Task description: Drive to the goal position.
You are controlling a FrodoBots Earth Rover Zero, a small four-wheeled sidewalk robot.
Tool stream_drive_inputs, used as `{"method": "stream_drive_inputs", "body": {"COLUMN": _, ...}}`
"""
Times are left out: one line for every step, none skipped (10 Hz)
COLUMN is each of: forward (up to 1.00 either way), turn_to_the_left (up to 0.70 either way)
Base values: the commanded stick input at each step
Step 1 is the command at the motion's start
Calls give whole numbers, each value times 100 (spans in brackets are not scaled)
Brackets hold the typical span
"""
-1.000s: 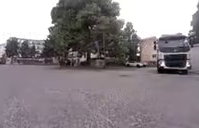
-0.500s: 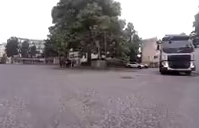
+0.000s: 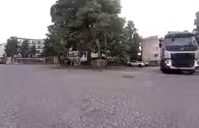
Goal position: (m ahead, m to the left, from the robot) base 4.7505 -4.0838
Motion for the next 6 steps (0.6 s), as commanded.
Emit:
{"method": "stream_drive_inputs", "body": {"forward": 60, "turn_to_the_left": 0}}
{"method": "stream_drive_inputs", "body": {"forward": 60, "turn_to_the_left": 0}}
{"method": "stream_drive_inputs", "body": {"forward": 60, "turn_to_the_left": 0}}
{"method": "stream_drive_inputs", "body": {"forward": 60, "turn_to_the_left": 0}}
{"method": "stream_drive_inputs", "body": {"forward": 60, "turn_to_the_left": 0}}
{"method": "stream_drive_inputs", "body": {"forward": 60, "turn_to_the_left": 0}}
